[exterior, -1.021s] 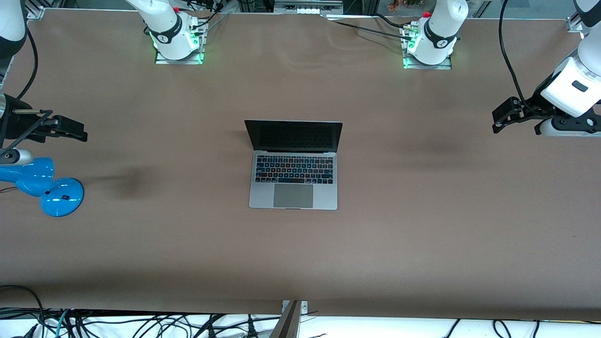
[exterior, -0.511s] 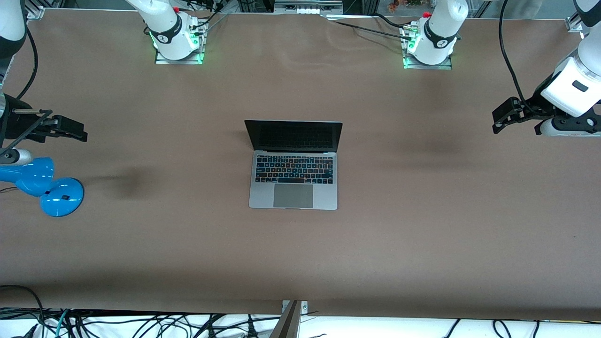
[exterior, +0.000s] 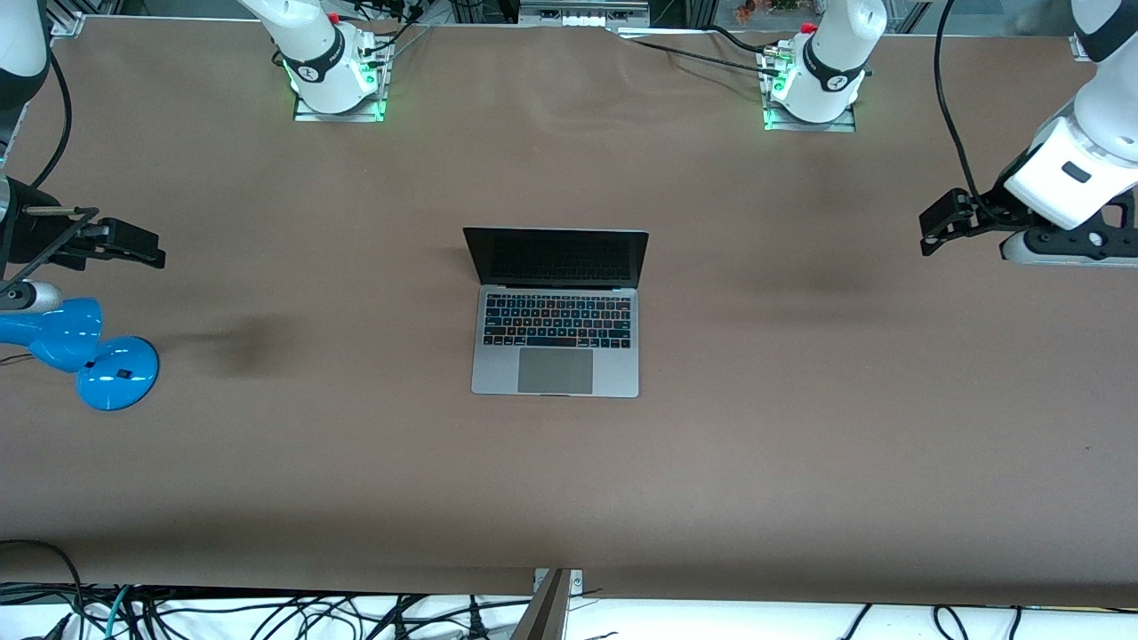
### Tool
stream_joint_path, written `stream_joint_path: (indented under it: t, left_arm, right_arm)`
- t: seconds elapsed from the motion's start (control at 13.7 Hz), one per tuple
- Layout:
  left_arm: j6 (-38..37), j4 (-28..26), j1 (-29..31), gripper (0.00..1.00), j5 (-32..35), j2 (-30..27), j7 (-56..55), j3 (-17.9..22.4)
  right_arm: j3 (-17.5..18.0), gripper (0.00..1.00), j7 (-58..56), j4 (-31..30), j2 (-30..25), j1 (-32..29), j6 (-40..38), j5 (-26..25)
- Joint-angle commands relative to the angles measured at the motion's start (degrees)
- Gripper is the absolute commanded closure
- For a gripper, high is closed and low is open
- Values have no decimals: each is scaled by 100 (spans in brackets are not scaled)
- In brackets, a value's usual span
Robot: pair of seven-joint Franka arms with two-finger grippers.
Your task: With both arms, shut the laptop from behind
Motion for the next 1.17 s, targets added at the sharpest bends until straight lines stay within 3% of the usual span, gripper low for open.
stream_joint_path:
  t: [0.0,0.29,0.58,0.8,1.09]
  left_arm:
    - [-26,176,-22,0,-124,105,-90,-152]
    - [-26,605,-31,0,-150,359,-582,-443]
    - [-26,624,-233,0,-80,589,-838,-714]
    - [-26,624,-225,0,-80,650,-882,-987]
    - [-35,624,-268,0,-89,659,-1365,-1197]
  right_arm:
    - [-2,0,30,17,-68,-23,2,90]
    - [16,0,39,17,-68,3,-7,37]
    - [129,0,65,-1,-33,99,-51,125]
    - [165,0,126,-18,-33,599,-51,98]
    - [174,0,1145,-18,-15,1145,-33,125]
